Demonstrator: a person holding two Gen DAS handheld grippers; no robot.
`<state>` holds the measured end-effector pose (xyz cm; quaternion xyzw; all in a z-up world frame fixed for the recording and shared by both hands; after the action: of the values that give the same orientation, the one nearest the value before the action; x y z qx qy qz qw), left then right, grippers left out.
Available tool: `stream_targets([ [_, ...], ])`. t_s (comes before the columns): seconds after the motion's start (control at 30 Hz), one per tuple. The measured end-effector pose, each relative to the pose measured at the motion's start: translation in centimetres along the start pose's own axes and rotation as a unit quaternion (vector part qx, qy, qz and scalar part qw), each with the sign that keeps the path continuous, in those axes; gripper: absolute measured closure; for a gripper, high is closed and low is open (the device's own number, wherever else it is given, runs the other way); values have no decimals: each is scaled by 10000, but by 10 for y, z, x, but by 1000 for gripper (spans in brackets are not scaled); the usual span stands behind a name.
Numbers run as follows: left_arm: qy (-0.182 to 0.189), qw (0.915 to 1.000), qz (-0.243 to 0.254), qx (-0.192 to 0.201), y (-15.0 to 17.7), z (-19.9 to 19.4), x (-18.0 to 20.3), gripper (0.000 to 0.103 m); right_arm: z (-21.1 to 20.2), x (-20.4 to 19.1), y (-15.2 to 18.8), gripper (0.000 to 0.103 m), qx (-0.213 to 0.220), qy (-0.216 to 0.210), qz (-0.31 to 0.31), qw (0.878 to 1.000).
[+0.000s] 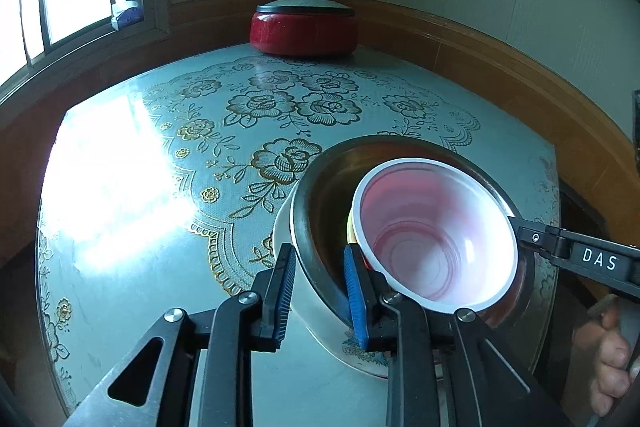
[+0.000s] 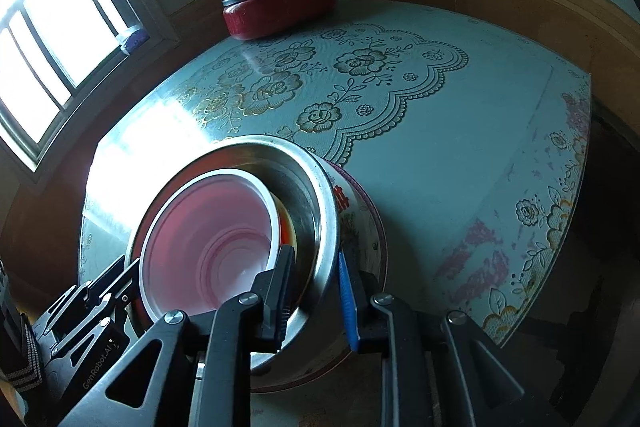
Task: Organize plates and bowls
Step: 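Lower the steel bowl stack onto the plates with the left tool, then open the left tool to release the steel bowl rim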
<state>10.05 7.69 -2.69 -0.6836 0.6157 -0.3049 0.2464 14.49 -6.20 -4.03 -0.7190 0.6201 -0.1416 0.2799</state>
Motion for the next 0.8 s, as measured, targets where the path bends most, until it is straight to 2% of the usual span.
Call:
stream_targets([
  [0.4,310,9992,229,127,-2,-2,2,77,-42,-4,7,80,646,381,306,9967],
  [0.8,405,9978,339,396,5,-22,2,72,-67,-15,32,78,925,499,352,9938],
])
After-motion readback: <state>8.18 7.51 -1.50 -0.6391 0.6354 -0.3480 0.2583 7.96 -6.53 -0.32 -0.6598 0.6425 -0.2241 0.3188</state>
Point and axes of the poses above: each gripper's, at about its wrist camera, not at the fingertips, and z roughly the way its jaws point, x to its right, y to its underside, the point moved 9 cm from there along z, roughly the way its jaws point, and after that the axes turned 2 degrees about y, right-handed, at the moved point
